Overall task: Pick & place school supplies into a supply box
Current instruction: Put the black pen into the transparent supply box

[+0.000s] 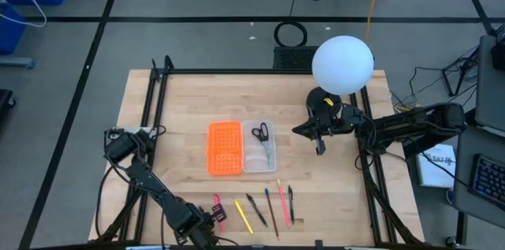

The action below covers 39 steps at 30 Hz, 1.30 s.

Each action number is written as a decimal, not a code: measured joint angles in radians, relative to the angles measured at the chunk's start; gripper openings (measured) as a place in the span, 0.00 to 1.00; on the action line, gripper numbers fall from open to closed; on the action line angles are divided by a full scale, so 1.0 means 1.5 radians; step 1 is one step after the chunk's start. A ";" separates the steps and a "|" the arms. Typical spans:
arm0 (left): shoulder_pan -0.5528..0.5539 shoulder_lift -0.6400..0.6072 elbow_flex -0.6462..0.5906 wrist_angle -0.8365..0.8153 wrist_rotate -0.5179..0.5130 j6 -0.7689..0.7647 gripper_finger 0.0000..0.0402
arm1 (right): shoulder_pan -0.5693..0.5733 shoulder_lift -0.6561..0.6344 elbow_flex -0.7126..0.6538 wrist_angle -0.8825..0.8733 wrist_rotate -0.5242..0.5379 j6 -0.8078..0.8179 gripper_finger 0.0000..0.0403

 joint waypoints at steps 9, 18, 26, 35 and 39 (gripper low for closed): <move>0.012 -0.054 0.011 -0.067 -0.074 0.022 0.06 | 0.000 0.000 0.000 -0.002 0.000 0.006 0.00; 0.042 -0.100 0.011 -0.116 -0.227 0.152 0.07 | 0.000 0.000 0.000 -0.010 0.000 0.013 0.00; 0.180 -0.134 0.011 -0.065 -0.310 0.432 0.08 | 0.000 0.000 0.000 -0.010 0.000 0.000 0.00; 0.375 -0.135 0.013 0.109 -0.211 0.722 0.07 | 0.000 0.000 0.000 -0.025 0.000 -0.003 0.00; 0.437 -0.135 0.013 0.121 -0.138 0.775 0.07 | 0.000 0.000 0.000 -0.033 0.000 -0.007 0.00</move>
